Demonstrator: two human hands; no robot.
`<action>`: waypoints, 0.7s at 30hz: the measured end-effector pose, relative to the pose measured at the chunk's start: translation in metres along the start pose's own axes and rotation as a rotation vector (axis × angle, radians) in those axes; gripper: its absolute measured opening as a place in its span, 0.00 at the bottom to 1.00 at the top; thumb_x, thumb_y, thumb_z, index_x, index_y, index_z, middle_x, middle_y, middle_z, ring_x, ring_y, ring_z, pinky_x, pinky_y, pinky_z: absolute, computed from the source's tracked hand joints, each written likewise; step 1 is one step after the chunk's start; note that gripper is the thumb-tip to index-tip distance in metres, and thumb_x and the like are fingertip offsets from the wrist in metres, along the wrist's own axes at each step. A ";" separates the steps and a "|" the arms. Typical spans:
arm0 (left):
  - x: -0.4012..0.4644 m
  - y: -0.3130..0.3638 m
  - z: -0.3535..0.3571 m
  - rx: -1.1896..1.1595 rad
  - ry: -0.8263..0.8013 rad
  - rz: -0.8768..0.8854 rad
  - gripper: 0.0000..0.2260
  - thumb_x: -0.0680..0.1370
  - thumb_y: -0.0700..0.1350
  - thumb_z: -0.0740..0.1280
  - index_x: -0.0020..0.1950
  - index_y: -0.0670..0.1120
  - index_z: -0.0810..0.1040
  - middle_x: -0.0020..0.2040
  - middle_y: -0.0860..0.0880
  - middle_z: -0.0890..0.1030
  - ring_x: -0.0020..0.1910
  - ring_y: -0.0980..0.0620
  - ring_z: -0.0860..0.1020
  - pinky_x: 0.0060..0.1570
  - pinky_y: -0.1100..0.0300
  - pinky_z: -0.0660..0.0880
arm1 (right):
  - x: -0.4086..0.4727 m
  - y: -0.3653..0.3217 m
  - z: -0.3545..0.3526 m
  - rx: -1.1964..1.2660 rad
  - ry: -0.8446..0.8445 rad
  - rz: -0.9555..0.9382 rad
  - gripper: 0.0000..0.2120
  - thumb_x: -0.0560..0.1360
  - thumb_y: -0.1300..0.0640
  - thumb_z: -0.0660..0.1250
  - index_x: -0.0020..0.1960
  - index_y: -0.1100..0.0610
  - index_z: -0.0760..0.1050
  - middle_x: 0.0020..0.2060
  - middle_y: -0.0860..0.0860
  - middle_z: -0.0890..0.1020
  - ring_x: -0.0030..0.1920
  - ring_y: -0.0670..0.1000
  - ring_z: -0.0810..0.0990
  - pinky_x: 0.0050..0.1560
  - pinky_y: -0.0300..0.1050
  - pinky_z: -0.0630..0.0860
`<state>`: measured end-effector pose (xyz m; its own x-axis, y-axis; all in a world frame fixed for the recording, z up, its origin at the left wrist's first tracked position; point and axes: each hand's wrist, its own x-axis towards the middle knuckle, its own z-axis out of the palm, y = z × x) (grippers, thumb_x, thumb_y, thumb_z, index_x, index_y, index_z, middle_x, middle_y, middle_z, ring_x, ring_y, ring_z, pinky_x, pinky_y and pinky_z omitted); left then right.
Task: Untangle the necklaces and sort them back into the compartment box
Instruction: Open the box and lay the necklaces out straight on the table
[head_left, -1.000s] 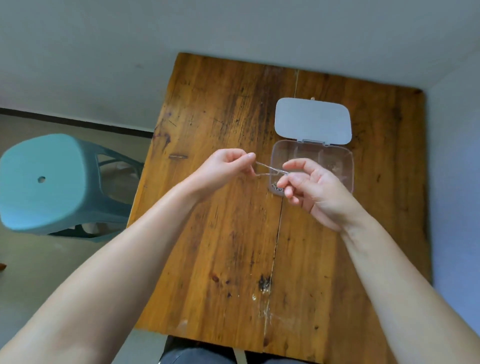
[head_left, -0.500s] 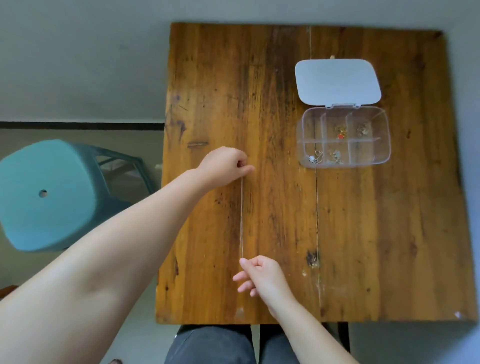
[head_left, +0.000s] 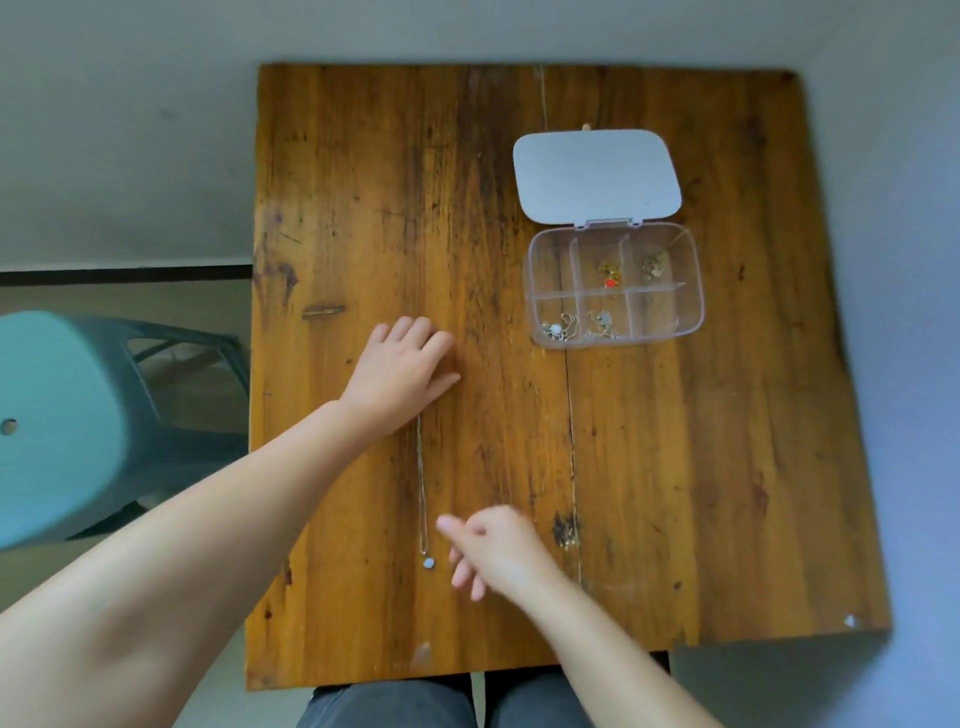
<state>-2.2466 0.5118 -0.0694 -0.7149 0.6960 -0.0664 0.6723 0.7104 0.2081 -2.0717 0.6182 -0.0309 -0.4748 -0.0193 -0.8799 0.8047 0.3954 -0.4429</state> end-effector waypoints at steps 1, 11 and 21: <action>0.002 0.013 -0.002 -0.040 0.028 -0.011 0.16 0.76 0.50 0.67 0.59 0.42 0.74 0.50 0.41 0.78 0.49 0.39 0.75 0.48 0.47 0.71 | -0.001 -0.005 -0.028 0.002 0.063 -0.065 0.18 0.78 0.43 0.60 0.36 0.51 0.78 0.27 0.47 0.83 0.21 0.41 0.76 0.34 0.37 0.72; 0.046 0.115 0.003 -0.388 0.200 -0.387 0.10 0.75 0.47 0.69 0.54 0.45 0.81 0.47 0.44 0.77 0.48 0.44 0.73 0.45 0.53 0.69 | 0.063 -0.072 -0.263 -0.895 0.505 -0.423 0.19 0.77 0.67 0.56 0.63 0.56 0.75 0.60 0.57 0.78 0.56 0.58 0.77 0.55 0.54 0.77; 0.047 0.125 0.012 -0.384 0.210 -0.498 0.08 0.77 0.49 0.66 0.52 0.48 0.80 0.46 0.47 0.77 0.48 0.47 0.73 0.46 0.53 0.69 | 0.083 -0.075 -0.267 -1.267 0.321 -0.449 0.13 0.78 0.59 0.56 0.60 0.61 0.69 0.53 0.58 0.75 0.43 0.56 0.73 0.38 0.49 0.72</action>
<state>-2.1940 0.6345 -0.0587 -0.9710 0.2310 -0.0615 0.1628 0.8276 0.5372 -2.2663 0.8320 -0.0247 -0.8043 -0.2242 -0.5504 -0.2260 0.9719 -0.0656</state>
